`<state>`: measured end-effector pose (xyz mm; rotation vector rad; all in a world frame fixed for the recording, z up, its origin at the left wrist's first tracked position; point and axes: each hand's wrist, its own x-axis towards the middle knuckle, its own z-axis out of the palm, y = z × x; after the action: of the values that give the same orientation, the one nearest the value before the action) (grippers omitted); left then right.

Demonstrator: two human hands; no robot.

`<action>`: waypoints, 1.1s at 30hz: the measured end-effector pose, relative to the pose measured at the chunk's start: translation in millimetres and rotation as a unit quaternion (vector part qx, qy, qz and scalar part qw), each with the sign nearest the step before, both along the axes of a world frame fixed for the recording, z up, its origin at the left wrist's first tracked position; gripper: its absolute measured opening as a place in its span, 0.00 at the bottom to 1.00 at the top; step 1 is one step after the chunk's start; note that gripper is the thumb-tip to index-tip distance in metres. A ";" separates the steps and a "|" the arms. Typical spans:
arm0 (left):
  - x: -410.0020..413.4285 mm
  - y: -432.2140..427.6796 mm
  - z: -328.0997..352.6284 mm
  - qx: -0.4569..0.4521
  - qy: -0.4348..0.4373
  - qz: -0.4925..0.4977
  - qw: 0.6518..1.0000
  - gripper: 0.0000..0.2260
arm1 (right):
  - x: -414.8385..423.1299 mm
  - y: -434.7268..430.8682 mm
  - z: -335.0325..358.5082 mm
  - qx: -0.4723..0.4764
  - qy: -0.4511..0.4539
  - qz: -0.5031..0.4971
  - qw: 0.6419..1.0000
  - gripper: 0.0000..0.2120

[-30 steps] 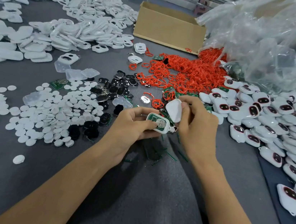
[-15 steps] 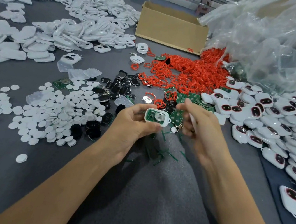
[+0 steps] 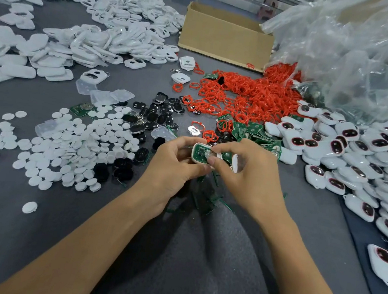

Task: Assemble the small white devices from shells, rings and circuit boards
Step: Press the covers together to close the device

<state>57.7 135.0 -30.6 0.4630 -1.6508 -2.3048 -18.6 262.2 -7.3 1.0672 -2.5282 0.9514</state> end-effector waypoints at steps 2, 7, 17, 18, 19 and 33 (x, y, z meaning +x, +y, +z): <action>-0.4 -0.3 -0.6 -0.004 -0.002 -0.001 1.000 0.19 | 0.6 -0.1 0.0 0.010 0.019 0.004 1.000 0.05; -2.1 -0.4 -1.0 0.004 0.000 -0.003 1.000 0.19 | -1.5 0.6 0.7 0.000 0.033 0.016 0.999 0.05; -1.4 -0.3 0.5 0.005 0.001 -0.002 1.000 0.19 | -1.9 1.3 0.2 0.006 0.028 0.016 0.999 0.05; -1.4 -0.3 0.5 0.005 0.000 -0.002 1.000 0.18 | -1.9 1.3 0.2 0.006 0.028 0.016 0.999 0.05; -1.4 -0.4 0.6 0.005 0.000 -0.001 1.000 0.18 | -1.8 1.3 0.2 0.007 0.028 0.016 0.999 0.05; -1.4 -1.1 -0.5 0.007 -0.003 -0.002 1.000 0.18 | -1.8 1.0 -0.7 0.007 0.027 0.015 1.000 0.05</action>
<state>56.2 134.0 -31.1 0.4702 -1.6416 -2.3214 -20.5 263.1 -8.0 1.1213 -2.4860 0.9022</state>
